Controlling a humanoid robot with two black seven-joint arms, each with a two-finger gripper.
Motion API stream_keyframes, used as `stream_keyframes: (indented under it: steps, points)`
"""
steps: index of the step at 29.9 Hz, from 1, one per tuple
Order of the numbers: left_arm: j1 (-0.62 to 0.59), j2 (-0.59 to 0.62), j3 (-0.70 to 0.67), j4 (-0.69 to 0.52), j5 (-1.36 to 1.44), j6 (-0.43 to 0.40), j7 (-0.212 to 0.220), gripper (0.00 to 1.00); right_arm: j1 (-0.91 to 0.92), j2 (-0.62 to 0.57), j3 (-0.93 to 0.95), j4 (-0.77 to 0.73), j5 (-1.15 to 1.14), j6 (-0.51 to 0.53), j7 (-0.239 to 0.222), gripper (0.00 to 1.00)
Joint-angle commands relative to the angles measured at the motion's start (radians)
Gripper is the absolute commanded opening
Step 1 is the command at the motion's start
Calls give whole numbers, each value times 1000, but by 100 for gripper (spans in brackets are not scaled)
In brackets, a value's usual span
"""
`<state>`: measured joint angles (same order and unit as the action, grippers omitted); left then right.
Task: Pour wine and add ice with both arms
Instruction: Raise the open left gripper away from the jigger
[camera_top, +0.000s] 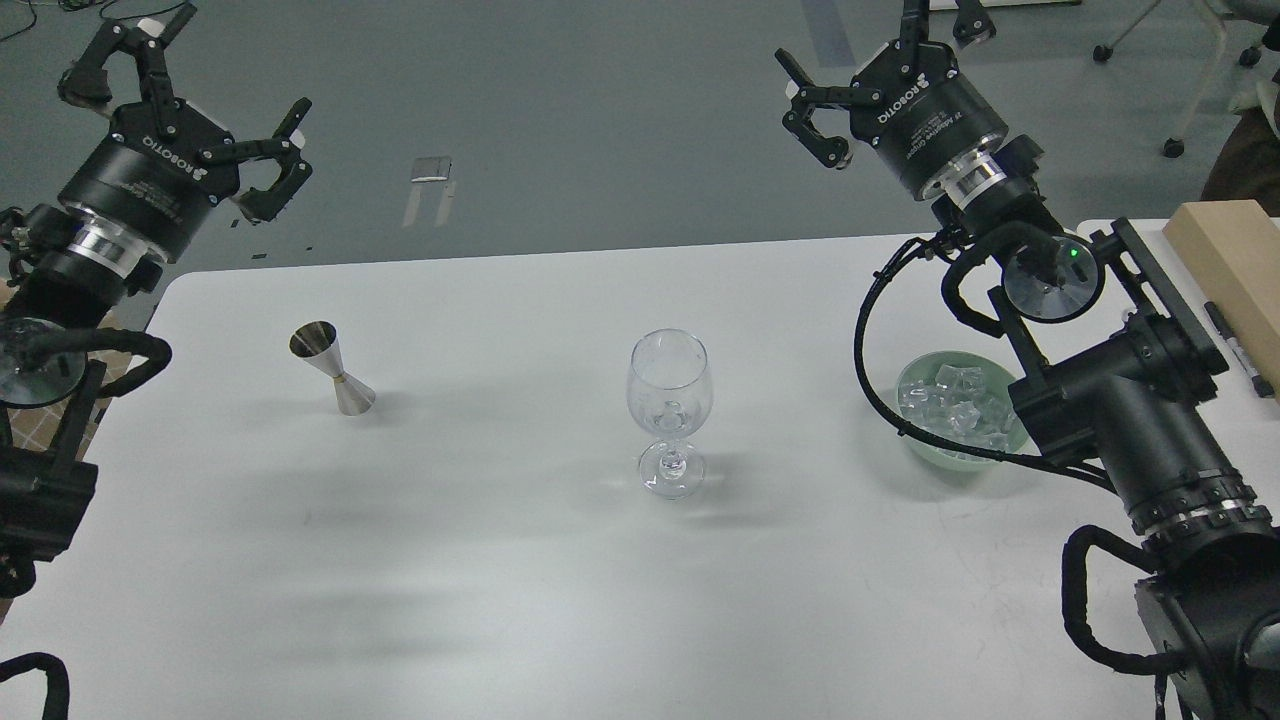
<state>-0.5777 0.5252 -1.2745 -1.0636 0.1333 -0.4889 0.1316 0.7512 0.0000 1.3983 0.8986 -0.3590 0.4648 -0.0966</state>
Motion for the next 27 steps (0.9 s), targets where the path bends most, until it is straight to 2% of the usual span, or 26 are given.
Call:
stream_keyframes:
  steps: [1,3,13,27]
  points:
    - [-89,-22,128,92,0,0,-1,98,4,0,1,0,0,0,1,100]
    - [-100,-50,155,123,-1,0,-3,98,10,0,1,-1,0,0,0,100]
    - [-70,-146,152,132,-15,0,-13,98,19,0,-1,-4,-1,-2,1,100]
    - [-62,-171,144,132,-21,0,-20,98,19,0,-1,-6,-3,-8,0,100]
